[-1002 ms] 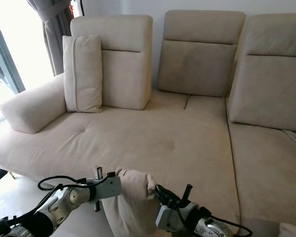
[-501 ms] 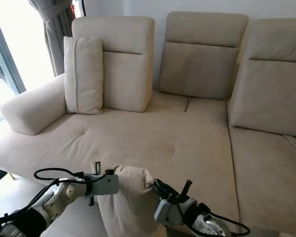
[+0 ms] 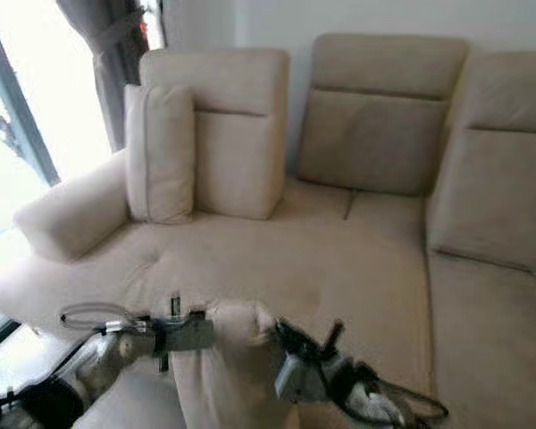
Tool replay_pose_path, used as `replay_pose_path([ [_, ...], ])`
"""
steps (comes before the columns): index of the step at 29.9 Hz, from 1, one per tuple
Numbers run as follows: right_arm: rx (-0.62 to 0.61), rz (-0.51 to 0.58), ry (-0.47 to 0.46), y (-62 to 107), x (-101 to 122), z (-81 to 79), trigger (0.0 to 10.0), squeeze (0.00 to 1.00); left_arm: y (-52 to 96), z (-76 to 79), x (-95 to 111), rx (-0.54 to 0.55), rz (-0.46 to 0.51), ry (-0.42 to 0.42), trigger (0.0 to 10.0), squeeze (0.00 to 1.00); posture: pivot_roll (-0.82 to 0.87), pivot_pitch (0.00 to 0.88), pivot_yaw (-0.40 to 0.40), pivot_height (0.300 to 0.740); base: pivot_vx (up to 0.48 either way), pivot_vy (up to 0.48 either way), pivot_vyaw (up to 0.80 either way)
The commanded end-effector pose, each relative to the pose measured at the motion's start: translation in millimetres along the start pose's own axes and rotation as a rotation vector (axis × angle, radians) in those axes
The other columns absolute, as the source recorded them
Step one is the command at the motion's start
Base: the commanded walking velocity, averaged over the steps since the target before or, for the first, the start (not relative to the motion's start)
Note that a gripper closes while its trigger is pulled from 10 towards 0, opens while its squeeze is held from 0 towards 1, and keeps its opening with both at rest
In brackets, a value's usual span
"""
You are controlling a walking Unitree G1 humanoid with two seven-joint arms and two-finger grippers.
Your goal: Move the pillow to the sofa from floor
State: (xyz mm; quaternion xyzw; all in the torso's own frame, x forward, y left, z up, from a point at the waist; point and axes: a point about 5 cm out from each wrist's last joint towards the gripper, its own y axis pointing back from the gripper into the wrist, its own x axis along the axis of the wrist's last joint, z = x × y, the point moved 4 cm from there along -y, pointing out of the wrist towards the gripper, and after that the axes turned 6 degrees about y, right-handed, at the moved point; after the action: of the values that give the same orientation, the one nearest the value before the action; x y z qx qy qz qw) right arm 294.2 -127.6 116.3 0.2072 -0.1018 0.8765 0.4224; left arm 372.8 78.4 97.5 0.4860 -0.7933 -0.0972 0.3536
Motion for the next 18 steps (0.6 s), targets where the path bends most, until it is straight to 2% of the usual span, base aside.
replay_pose_path([
  [1,-0.061,0.07,-0.016,-9.7,18,11.2,10.0,0.0,5.5,0.0,-15,0.004,-0.047,0.002,10.0,0.0,0.14,0.0,0.012,0.659,0.0,0.0,0.0],
  [8,-0.085,0.075,-0.019,-9.9,24,9.4,10.0,0.0,4.0,-0.8,-13,0.008,-0.043,0.006,10.0,0.0,0.14,0.0,0.014,0.664,0.0,0.0,0.0],
  [18,-0.144,0.046,0.004,-11.7,20,23.5,10.0,0.0,1.0,-2.7,-6,0.016,-0.03,-0.001,10.0,0.0,0.13,0.0,0.017,0.704,0.0,0.0,0.0],
])
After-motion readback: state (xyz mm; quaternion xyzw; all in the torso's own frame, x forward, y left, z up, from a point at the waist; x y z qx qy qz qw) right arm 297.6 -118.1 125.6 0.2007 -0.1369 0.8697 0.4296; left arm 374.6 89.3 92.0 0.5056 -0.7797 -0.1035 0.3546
